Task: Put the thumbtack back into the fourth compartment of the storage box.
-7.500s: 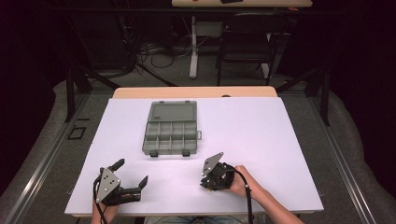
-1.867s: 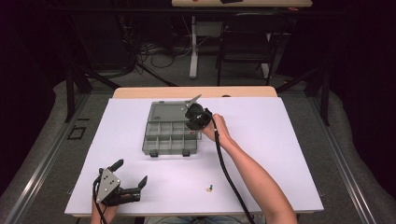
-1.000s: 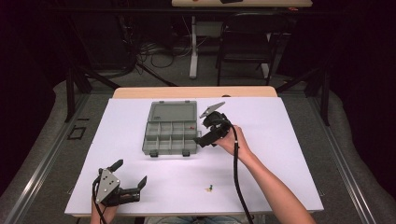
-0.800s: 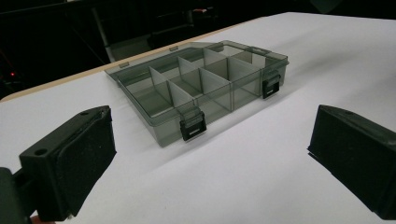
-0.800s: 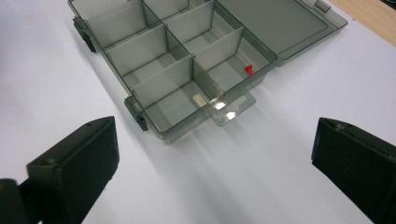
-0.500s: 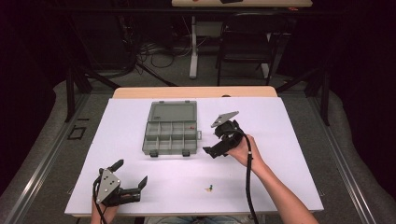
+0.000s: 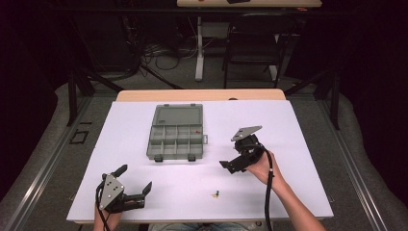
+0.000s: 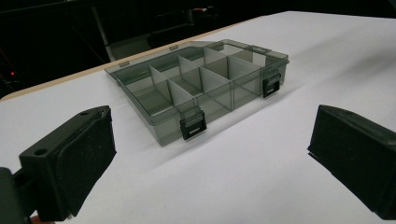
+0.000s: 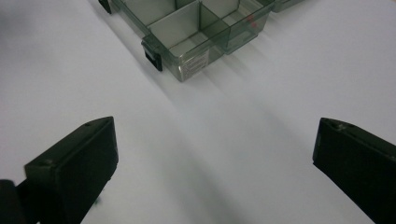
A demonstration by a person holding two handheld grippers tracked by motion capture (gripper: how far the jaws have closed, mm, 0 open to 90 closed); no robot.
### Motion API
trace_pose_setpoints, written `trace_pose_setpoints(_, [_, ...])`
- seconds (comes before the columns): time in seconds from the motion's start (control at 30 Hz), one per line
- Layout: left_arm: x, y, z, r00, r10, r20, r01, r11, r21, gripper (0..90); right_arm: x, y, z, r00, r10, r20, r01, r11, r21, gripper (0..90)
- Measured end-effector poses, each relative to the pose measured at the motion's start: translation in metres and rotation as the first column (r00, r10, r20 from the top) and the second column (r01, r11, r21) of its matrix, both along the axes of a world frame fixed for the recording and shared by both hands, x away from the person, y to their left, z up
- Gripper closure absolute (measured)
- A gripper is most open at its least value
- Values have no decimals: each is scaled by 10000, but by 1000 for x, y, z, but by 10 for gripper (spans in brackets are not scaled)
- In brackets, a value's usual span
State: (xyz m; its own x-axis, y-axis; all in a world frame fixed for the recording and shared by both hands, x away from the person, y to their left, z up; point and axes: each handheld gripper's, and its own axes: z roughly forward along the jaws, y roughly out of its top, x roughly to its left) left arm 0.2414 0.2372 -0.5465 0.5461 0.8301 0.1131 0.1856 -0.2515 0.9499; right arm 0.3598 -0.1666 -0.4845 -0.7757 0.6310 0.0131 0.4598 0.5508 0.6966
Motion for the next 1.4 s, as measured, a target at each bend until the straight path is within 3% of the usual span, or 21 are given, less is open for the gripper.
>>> trace_pose_setpoints(0.63, [0, -3, -1, 10000, -41, -48, 42, 9999, 147, 1, -32, -4, -18, 9972, 57, -747, -37, 9997, 260, 0])
trace_pose_setpoints(1.0, [0, -3, -1, 9999, -40, -108, 42, 9998, 186, 1, -38, 4, -35, 9902, 531, -1293, -527, 9986, 68, 14])
trace_pose_setpoints(1.23, [0, -4, -1, 9999, -61, -102, 63, 9998, 175, 2, -43, 18, -47, 9811, 1080, -1608, -1153, 9927, -364, 157])
trace_pose_setpoints(1.4, [-1, -3, -1, 9999, -21, -140, 23, 9999, 168, 2, -46, 24, -51, 9739, 1394, -1790, -1418, 9899, -6, 283])
